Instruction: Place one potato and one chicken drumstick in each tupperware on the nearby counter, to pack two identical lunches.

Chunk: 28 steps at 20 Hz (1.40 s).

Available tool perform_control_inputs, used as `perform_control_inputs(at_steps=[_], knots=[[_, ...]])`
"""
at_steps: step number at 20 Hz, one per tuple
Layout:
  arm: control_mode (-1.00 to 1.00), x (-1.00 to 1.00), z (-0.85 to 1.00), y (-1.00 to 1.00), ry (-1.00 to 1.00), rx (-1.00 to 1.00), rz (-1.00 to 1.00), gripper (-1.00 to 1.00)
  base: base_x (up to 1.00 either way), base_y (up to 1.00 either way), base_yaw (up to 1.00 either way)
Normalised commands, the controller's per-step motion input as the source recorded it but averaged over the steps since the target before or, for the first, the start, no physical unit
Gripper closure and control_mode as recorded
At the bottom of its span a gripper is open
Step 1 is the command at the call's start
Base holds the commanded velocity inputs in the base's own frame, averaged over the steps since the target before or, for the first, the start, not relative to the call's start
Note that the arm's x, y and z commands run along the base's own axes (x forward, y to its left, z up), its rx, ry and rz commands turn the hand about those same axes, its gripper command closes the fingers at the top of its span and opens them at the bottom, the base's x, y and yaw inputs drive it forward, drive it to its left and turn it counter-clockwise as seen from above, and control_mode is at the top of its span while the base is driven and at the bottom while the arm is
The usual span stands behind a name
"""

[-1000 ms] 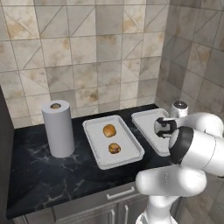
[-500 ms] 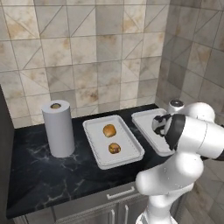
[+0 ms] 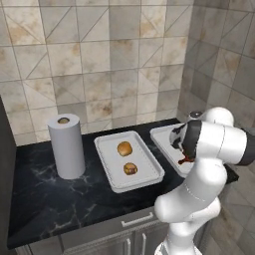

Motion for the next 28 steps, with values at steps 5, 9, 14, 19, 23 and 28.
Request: perform_control_inputs(at_steps=[5,9,14,19,23,28], knots=[[-1.00,-0.57,0.25,-0.01,0.02,0.00,0.00,-1.00,0.00,0.00,0.00],[-1.00,-1.00,0.73,0.00,0.00,0.00,0.00,-1.00,0.00,0.00,0.00],[-1.00,-0.81,0.98,0.48,0.00,-0.04,0.00,-1.00,0.00,0.00,0.00],[-1.00,-0.52,1.00,0.76,-0.06,-0.01,0.06,-1.00,0.00,0.00,0.00],[-1.00,-0.49,1.00,0.65,-0.08,0.00,0.14,-1.00,0.00,0.00,0.00],[-1.00,-0.57,0.98,0.69,-0.03,0.00,0.19,-1.00,0.00,0.00,0.00]])
